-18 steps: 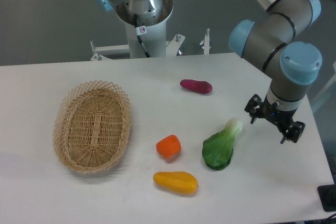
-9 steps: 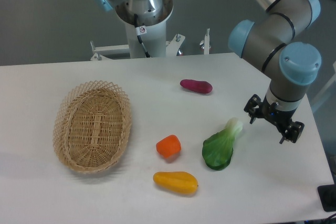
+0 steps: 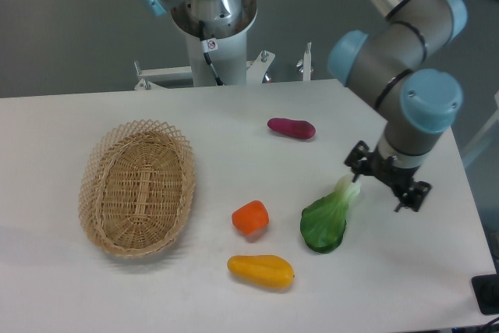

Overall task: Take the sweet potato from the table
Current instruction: 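Move the gripper over the purple sweet potato and lower onto it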

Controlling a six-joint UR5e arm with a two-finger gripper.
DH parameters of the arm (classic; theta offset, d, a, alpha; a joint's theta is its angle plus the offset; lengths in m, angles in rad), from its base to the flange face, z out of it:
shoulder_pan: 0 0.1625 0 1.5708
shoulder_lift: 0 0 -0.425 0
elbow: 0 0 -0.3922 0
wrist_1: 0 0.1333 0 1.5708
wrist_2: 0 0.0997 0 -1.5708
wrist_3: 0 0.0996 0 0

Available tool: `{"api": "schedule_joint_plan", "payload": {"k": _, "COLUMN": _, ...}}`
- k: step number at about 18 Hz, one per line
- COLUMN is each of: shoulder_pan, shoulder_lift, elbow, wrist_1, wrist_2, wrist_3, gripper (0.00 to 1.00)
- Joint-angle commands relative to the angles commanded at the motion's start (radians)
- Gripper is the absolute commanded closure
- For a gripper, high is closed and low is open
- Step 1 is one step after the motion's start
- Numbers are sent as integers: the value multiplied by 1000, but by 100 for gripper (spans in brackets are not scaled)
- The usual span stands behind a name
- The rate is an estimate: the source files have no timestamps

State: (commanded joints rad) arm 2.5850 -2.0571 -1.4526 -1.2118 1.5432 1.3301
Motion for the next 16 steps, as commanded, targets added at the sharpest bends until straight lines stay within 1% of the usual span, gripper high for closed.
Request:
{"api": "schedule_joint_plan", "payload": {"k": 2, "shoulder_pan": -28, "shoulder_lift": 26, "elbow": -47, "wrist_1": 3, "wrist_2": 8, "wrist_3": -3, "gripper": 0}}
{"api": "schedule_joint_plan", "payload": {"k": 4, "shoulder_pan": -22, "shoulder_lift": 83, "elbow": -116, "wrist_1": 9, "wrist_2": 0, "wrist_3": 29, "gripper": 0}}
{"api": "schedule_joint_plan", "payload": {"k": 6, "shoulder_pan": -16, "shoulder_lift": 130, "elbow": -193, "wrist_1": 11, "wrist_2": -1, "wrist_3": 140, "gripper": 0}}
{"api": "schedule_joint_plan", "payload": {"k": 8, "shoulder_pan": -3, "shoulder_lift": 156, "elbow": -253, "wrist_1": 11, "wrist_2": -2, "wrist_3": 239, "gripper": 0}}
{"api": "schedule_joint_plan", "payload": {"k": 11, "shoulder_pan": 7, "shoulder_lift": 190, "elbow": -307, "wrist_1": 11, "wrist_2": 0, "wrist_3": 314, "gripper": 0}}
{"api": "schedule_joint_plan", "payload": {"k": 16, "shoulder_pan": 33, "shoulder_lift": 242, "elbow": -405, "wrist_1": 11, "wrist_2": 8, "wrist_3": 481, "gripper": 0}}
